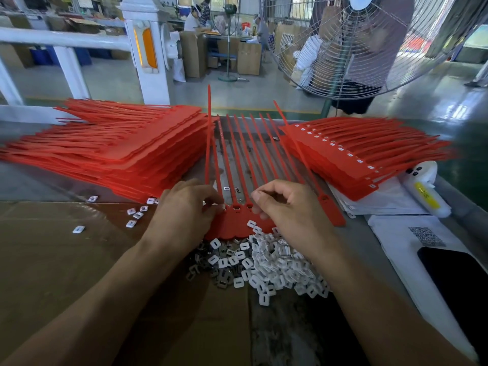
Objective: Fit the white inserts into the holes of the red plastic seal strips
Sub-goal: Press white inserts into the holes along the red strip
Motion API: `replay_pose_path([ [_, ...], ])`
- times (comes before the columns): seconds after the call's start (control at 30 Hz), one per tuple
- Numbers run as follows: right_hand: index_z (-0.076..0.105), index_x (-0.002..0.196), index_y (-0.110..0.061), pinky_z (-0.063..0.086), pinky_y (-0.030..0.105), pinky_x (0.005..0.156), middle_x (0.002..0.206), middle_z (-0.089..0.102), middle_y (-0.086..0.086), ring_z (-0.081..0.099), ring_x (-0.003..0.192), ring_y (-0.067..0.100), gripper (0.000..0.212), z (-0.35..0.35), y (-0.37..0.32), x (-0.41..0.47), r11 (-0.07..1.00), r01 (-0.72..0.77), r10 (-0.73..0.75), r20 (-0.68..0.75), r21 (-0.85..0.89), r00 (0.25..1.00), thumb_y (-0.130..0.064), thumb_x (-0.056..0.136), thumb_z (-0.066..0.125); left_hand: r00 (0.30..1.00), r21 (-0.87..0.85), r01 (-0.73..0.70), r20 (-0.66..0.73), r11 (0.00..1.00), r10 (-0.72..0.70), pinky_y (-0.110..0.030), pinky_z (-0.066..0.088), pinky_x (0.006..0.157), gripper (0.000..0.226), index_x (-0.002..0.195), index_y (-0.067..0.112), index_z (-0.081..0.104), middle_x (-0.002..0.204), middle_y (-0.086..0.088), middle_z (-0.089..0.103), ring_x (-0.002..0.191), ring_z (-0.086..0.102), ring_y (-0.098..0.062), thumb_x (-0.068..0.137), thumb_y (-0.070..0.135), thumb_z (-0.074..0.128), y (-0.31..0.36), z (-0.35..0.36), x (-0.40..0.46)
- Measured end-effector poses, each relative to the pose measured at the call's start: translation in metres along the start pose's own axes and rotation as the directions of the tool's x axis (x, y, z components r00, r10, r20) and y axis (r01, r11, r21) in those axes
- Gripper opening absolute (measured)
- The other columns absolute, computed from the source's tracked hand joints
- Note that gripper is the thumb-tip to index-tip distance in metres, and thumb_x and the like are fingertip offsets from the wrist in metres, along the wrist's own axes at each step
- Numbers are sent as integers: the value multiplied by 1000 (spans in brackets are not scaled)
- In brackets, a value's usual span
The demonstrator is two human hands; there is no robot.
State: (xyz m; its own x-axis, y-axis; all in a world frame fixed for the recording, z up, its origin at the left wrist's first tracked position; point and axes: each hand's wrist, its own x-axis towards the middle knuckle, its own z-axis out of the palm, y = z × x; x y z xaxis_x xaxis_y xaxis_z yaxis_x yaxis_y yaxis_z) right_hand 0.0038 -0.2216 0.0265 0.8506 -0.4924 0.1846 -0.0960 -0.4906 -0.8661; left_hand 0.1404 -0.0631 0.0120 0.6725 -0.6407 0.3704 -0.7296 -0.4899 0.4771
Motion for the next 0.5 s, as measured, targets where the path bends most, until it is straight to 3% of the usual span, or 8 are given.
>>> replay_pose_path([
  [0.5,73,95,-32,49,17,72,86,74,-18,69,80,-3,13,0,1,-1,998,-12,13,25,-62,1000,-36,101,62,1000,12,-14,14,1000,14,-46,46,96,10,99,35,74,98,15,63,101,57,-14,92,27,72,4,-1,-3],
])
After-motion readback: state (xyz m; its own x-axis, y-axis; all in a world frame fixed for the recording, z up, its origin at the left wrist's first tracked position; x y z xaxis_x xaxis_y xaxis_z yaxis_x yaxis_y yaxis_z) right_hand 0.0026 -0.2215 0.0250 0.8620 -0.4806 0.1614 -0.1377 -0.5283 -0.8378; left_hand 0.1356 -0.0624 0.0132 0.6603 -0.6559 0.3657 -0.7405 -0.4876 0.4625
